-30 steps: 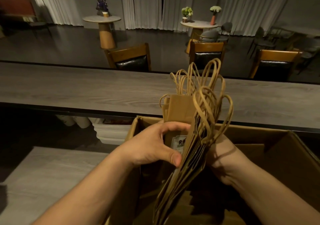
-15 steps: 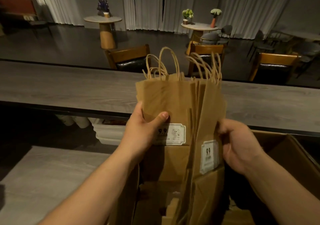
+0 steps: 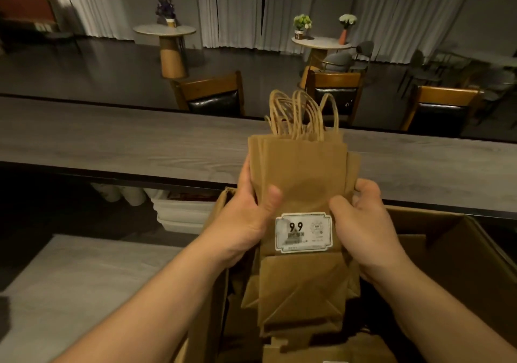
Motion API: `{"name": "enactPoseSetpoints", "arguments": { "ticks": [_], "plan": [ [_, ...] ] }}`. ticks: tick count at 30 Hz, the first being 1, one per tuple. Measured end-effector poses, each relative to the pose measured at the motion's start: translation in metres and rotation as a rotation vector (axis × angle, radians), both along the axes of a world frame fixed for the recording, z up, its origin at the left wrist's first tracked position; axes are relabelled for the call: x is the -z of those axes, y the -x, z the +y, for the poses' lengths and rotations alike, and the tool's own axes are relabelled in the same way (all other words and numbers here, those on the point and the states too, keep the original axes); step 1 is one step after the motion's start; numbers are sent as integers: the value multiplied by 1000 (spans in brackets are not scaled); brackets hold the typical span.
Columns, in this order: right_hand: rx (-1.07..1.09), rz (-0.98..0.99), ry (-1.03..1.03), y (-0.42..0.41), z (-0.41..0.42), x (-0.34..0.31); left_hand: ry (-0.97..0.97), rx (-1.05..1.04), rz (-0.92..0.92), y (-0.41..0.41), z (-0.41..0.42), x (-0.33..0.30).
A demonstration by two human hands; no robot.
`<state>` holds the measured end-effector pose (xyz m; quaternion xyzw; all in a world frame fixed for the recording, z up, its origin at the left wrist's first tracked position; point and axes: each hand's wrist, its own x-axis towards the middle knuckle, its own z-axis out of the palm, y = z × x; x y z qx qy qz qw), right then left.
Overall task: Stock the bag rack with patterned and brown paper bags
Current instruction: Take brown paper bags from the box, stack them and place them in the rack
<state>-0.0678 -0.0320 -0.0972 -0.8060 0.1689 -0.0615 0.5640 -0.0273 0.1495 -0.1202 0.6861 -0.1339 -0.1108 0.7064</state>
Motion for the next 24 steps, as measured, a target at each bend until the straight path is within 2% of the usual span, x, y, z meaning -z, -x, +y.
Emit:
{"name": "enactPoseSetpoints", "arguments": {
  "ticks": [4,6,9,12,15,18,21,24],
  "plan": [
    [-253,5,113,6,4,-6,25,-11,46,4,2,-2],
    [-229,-24,126,8,6,-9,58,-100,114,4,0,-1],
    [-267,-92,192,10,10,-23,82,-125,180,10,-4,-7],
    [-278,-106,166,9,18,-51,272,-201,254,12,-2,-18],
    [-380,-123,347,8,32,-76,483,-191,362,18,0,-31],
    [-418,-110,426,6,52,-96,651,-211,432,22,17,-39],
    [-459,-121,589,2,78,-111,827,-189,436,22,40,-45],
    [-515,-229,710,1,110,-123,925,-195,391,21,64,-45]
  ]
}}
